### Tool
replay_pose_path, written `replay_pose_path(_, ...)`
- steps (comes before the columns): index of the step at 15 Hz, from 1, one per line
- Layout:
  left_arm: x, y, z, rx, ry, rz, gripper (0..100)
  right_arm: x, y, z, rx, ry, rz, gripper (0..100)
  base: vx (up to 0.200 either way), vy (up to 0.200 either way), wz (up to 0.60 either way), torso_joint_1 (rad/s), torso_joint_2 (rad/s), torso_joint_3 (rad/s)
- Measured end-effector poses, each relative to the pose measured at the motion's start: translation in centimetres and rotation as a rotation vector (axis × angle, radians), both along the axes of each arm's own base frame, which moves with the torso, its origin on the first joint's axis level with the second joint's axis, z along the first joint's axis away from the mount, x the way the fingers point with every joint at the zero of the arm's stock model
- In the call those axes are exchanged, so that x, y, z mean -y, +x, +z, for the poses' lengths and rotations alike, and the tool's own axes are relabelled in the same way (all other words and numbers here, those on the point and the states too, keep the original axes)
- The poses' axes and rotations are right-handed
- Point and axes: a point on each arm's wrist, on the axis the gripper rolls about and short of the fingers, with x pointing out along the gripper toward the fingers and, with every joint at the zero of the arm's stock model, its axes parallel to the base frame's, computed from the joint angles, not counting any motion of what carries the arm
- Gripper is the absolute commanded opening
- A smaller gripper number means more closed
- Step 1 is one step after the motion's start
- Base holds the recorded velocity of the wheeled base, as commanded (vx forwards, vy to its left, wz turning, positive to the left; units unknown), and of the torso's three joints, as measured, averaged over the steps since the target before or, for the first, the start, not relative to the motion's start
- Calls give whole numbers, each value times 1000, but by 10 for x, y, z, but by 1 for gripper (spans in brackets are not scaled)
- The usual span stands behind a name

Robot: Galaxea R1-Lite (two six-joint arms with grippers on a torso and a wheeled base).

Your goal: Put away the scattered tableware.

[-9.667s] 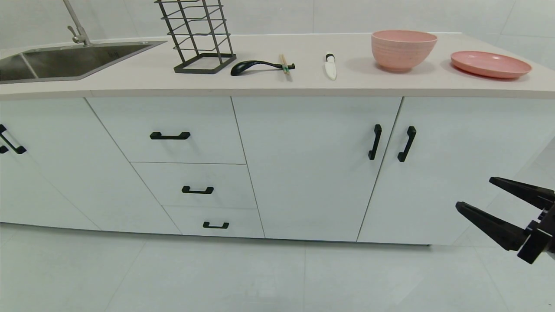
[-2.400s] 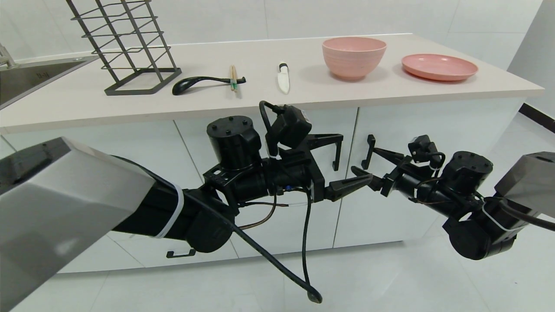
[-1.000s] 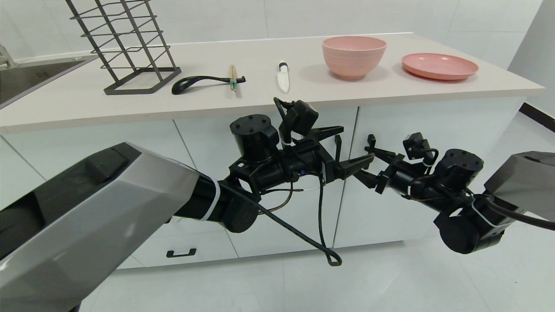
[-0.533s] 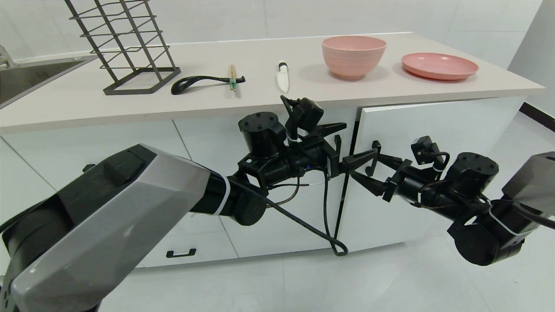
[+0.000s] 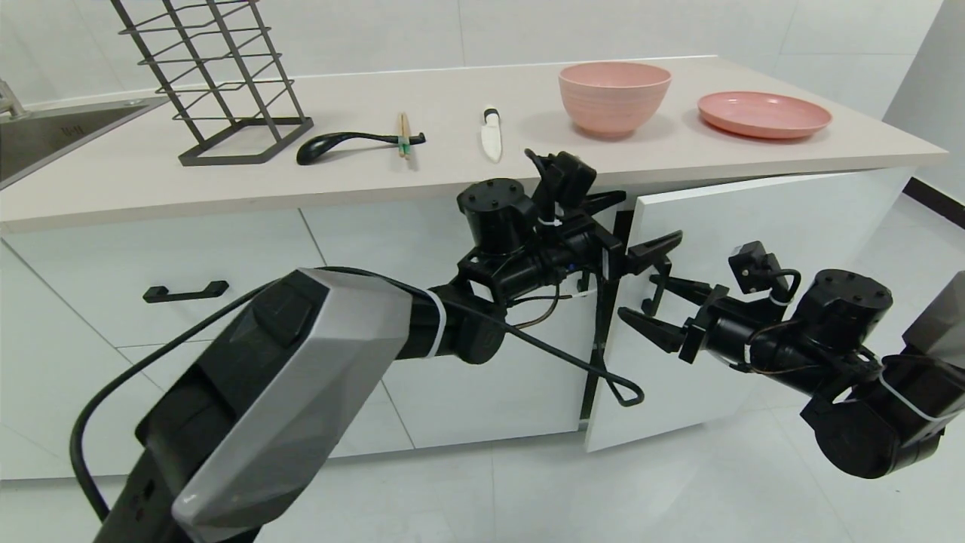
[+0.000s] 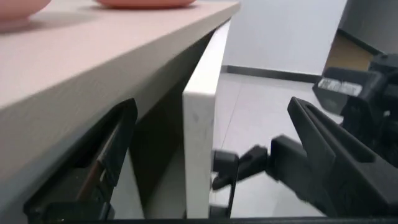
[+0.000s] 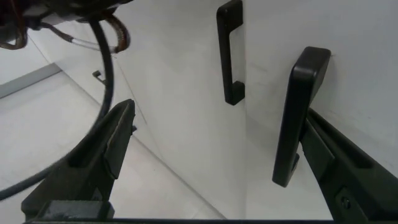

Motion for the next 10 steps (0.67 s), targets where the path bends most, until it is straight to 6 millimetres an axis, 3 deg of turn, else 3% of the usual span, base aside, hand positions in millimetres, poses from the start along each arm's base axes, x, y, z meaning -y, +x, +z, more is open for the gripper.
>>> replay_pose_path(3, 32, -8, -19, -32, 35, -78, 100, 0, 0, 0, 2, -1, 1, 100, 0, 0, 0, 0, 0, 0)
replay_pose_path(10, 51, -23, -25, -62, -7, -204, 100, 36, 16, -21, -34, -31, -98, 100, 0, 0, 0, 0, 0, 0)
